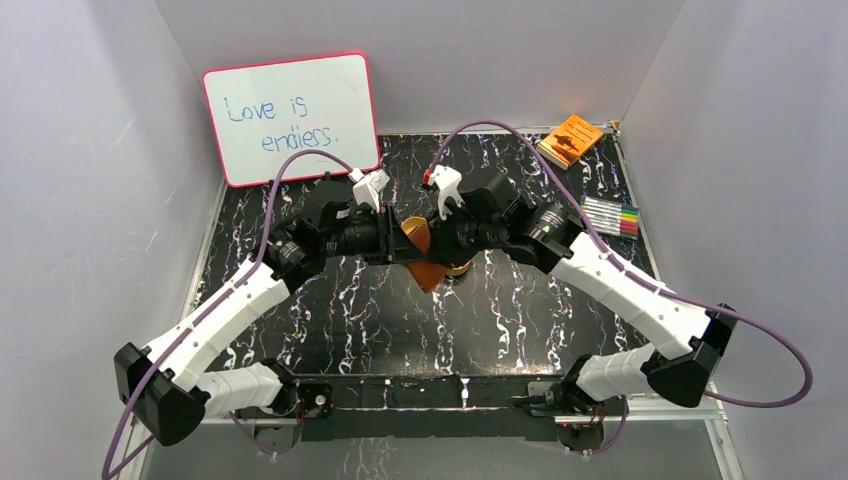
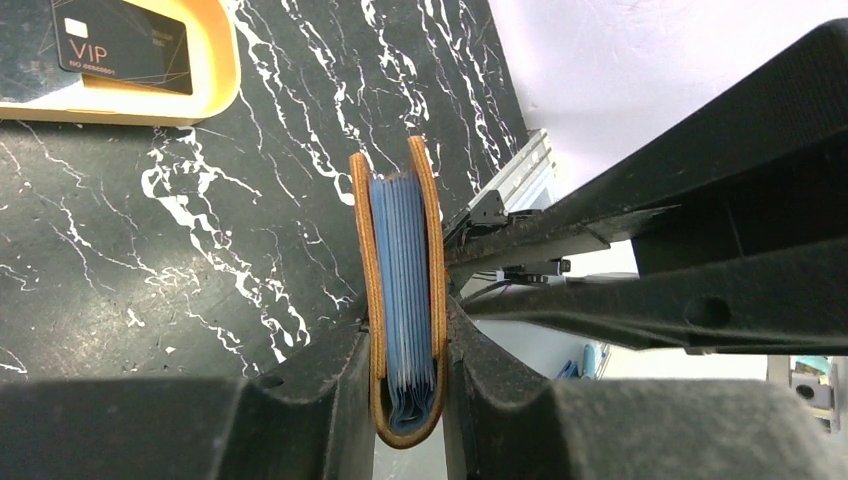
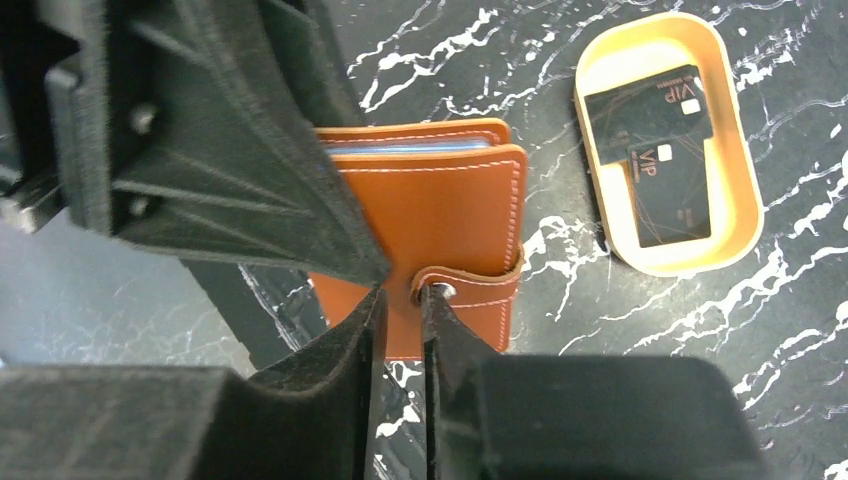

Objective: Put the credit cards into the card holder
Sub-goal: Close the card holder at the center of the board, then adjust the card holder.

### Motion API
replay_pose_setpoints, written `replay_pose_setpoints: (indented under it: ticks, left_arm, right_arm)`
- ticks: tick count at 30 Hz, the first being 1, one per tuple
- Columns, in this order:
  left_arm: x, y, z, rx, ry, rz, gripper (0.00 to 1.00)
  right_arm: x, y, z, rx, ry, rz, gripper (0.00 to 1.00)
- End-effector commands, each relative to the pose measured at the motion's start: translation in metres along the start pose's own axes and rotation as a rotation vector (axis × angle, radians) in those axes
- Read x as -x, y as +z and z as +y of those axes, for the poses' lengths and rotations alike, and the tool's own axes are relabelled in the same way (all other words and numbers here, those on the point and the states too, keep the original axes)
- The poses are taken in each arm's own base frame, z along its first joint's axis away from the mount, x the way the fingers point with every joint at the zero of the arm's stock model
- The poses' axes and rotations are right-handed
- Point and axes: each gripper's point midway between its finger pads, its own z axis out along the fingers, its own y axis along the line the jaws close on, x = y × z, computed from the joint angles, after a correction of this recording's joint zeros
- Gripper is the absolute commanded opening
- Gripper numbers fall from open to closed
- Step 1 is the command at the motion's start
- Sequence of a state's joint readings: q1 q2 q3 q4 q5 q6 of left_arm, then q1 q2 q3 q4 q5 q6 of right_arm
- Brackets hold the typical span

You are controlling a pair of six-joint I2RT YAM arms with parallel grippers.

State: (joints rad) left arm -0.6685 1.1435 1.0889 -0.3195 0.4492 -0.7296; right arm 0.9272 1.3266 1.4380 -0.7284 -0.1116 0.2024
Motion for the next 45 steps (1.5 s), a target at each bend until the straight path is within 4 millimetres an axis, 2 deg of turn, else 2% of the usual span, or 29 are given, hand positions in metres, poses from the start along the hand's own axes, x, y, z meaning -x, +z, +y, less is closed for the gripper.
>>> replay_pose_setpoints:
  ticks: [1, 3, 8, 10, 12, 15, 20, 23, 26, 29, 37, 45]
  left_arm:
    - [0.010, -0.030, -0.073, -0.262, 0.152, -0.059, 0.00]
    - [0.007, -0.031, -0.066, -0.232, 0.155, -0.056, 0.00]
    - [0.003, -0.044, -0.057, -0.178, 0.175, -0.083, 0.00]
    - [0.003, -0.052, -0.058, -0.181, 0.191, -0.108, 0.00]
    - [0.003, -0.061, -0.064, -0.210, 0.216, -0.144, 0.00]
    - [0.005, -0.076, -0.072, -0.267, 0.233, -0.226, 0.00]
    - [-0.002, -0.104, -0.104, -0.446, 0.302, -0.281, 0.00]
    - [-0.007, -0.117, -0.124, -0.533, 0.355, -0.257, 0.00]
    - [-0.009, -0.127, -0.131, -0.562, 0.388, -0.261, 0.00]
    - [-0.010, -0.135, -0.136, -0.585, 0.416, -0.286, 0.00]
    - [-0.011, -0.146, -0.155, -0.669, 0.477, -0.279, 0.00]
    - [-0.011, -0.150, -0.160, -0.692, 0.493, -0.280, 0.00]
  right_arm:
    - [0.020, -0.015, 0.036, 0.140, -0.006, -0.085, 0.34]
    - [0.024, -0.036, 0.042, 0.158, -0.015, -0.114, 0.45]
    - [0.031, -0.090, 0.051, 0.173, -0.063, -0.202, 0.61]
    - [0.033, -0.108, 0.046, 0.142, -0.071, -0.257, 0.64]
    - [0.035, -0.122, 0.030, 0.052, -0.047, -0.346, 0.65]
    - [0.035, -0.138, 0.039, 0.116, -0.035, -0.470, 0.68]
    - [0.038, -0.139, 0.074, 0.321, -0.030, -0.490, 0.80]
    - [0.045, -0.150, 0.097, 0.454, -0.040, -0.523, 0.86]
    - [0.052, -0.164, 0.110, 0.520, -0.074, -0.551, 0.88]
    - [0.050, -0.163, 0.119, 0.572, -0.091, -0.513, 0.88]
    - [0.047, -0.158, 0.126, 0.632, -0.079, -0.487, 0.88]
    - [0.050, -0.158, 0.117, 0.571, -0.056, -0.514, 0.87]
